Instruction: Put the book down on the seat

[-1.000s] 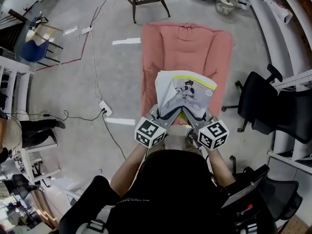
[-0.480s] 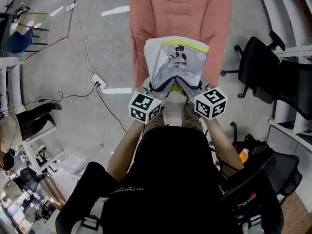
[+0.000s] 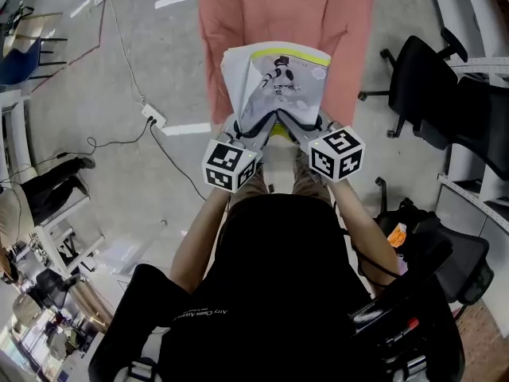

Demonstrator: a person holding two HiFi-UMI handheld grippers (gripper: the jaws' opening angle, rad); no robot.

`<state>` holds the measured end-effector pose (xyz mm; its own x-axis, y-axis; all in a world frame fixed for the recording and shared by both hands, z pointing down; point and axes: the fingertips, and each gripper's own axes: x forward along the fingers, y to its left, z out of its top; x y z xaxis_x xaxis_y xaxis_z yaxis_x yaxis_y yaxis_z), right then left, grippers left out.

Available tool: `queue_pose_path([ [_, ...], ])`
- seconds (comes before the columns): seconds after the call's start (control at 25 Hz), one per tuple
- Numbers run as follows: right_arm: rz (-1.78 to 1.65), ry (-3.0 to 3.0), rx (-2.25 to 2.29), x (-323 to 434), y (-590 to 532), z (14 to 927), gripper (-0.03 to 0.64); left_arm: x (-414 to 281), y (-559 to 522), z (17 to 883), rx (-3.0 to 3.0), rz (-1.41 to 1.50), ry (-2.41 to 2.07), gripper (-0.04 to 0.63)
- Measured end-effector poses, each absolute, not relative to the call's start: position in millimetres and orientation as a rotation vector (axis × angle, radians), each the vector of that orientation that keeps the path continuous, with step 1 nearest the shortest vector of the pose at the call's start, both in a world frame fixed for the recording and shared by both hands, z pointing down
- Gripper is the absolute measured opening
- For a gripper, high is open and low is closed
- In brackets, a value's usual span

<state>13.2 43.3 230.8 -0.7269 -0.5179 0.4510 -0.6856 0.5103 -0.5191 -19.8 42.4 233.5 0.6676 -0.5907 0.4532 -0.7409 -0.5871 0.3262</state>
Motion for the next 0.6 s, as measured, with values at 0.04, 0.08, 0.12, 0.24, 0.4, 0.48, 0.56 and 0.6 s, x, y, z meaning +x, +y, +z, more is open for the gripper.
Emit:
queue_pose_path([
  [0.04,1.031,-2.504,1.023,15,46,235,0.110,-19,45,238,2.382,0.412,-1.033,0.117],
  [0.08,1.042,-2.492,1.026,16,49,241,0.112,-18,48,243,2.371,0.421,-1.034,0.118],
  [0.12,1.057,-2.477,1.029,18,51,247,0.114,-17,51,249,2.359,0.433,-1.035,0.118],
  [0.24,1.106,-2.430,1.036,22,56,265,0.117,-14,56,268,2.314,0.474,-1.036,0.123],
  [0.4,1.152,-2.390,1.047,20,62,288,0.121,-16,62,290,2.293,0.503,-1.028,0.127],
  [0.48,1.173,-2.375,1.050,22,68,301,0.124,-15,68,302,2.291,0.512,-1.020,0.129],
  [0.56,1.189,-2.364,1.059,25,72,314,0.124,-12,71,313,2.306,0.520,-1.010,0.130],
  [0.6,1.194,-2.362,1.066,26,73,320,0.126,-11,71,319,2.320,0.520,-1.002,0.130],
])
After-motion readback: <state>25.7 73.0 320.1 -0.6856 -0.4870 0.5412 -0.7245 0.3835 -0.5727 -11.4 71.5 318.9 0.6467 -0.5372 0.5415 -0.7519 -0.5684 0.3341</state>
